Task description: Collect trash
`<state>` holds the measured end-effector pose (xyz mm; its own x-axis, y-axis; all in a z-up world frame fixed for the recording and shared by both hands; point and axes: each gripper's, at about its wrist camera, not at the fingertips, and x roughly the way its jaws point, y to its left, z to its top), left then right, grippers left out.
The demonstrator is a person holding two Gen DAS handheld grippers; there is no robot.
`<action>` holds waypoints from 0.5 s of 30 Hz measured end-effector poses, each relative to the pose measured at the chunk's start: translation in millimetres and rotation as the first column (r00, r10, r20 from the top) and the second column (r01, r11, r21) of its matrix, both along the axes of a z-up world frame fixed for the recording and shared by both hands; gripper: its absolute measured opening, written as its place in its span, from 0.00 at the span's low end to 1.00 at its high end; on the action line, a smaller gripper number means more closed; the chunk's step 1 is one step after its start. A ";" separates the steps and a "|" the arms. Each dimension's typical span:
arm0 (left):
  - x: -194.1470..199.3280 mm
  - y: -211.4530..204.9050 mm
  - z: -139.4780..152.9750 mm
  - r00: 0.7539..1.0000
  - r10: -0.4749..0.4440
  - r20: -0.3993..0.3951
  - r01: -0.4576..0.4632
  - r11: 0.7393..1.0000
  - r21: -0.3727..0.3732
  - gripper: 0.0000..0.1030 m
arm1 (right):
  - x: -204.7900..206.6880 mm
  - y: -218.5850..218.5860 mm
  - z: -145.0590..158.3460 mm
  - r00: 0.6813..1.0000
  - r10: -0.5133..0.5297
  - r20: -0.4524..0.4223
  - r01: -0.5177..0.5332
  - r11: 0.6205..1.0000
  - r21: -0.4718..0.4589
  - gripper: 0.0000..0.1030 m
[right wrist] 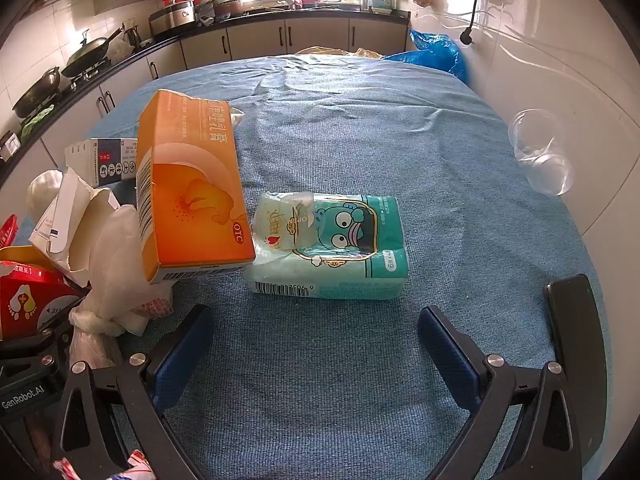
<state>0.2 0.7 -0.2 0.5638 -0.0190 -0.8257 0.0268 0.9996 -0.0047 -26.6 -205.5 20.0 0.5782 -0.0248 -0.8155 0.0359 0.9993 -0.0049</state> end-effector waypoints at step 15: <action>-90.4 38.5 35.1 0.976 -0.087 0.199 0.090 0.996 -0.006 1.00 | -70.1 -14.8 23.7 0.999 0.014 0.036 -0.017 0.996 0.089 1.00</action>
